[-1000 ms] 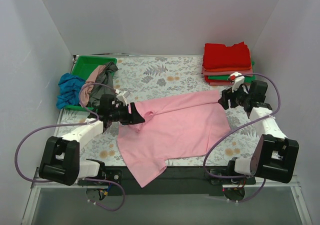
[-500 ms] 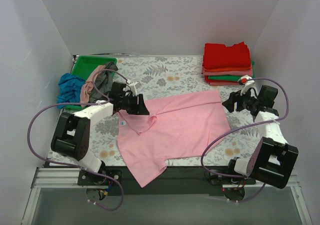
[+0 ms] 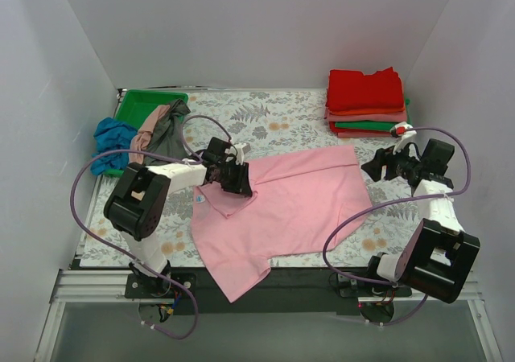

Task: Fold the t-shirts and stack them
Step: Fold the tshirt

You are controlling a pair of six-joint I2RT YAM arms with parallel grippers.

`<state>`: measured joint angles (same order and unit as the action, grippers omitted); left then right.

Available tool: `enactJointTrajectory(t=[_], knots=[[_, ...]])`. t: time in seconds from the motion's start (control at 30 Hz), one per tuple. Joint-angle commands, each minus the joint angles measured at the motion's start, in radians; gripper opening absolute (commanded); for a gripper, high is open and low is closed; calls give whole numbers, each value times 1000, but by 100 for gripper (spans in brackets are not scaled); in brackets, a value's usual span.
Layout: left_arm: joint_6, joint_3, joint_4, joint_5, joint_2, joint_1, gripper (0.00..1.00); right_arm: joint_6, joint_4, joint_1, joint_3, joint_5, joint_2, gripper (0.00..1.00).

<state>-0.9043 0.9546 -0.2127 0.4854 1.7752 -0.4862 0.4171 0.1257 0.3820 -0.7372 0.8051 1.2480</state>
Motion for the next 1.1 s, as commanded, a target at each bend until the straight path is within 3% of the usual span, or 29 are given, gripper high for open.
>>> enactJointTrajectory(t=[0.0,0.1,0.27,0.37,0.4,0.53,0.57,0.6,0.67,0.77,0.8,0.93,1.07], knots=[[21,-5,-1,-42,-45,-20,27,2,15,11,1,37,2,73],[31,-8,-5,-42,-74,-29,39,14,29,11,-5,46,10,73],[19,-8,-2,-68,-125,-31,44,40,57,12,-14,52,19,73],[4,-7,6,-100,-192,-35,44,144,176,12,-53,68,57,73],[1,-10,3,-126,-216,-35,44,191,306,12,-98,72,73,73],[-79,-65,-8,-347,-460,-31,56,698,711,3,-200,42,174,75],[-161,-83,-20,-396,-515,-28,72,803,777,-18,-208,31,185,76],[-204,-120,-36,-448,-560,-19,78,875,837,-32,-209,2,191,76],[-308,-149,-86,-424,-679,-2,87,1076,943,-87,-206,-20,206,75],[-384,-209,-144,-236,-779,12,86,1337,1011,-153,-186,-32,217,76],[-431,-224,-160,-112,-792,12,78,1397,1017,-166,-183,-33,220,77],[-438,-277,-282,108,-795,-15,69,1461,1051,-235,-231,-4,284,79],[-403,-223,-485,73,-786,-193,68,1416,1060,-276,-257,84,291,77]])
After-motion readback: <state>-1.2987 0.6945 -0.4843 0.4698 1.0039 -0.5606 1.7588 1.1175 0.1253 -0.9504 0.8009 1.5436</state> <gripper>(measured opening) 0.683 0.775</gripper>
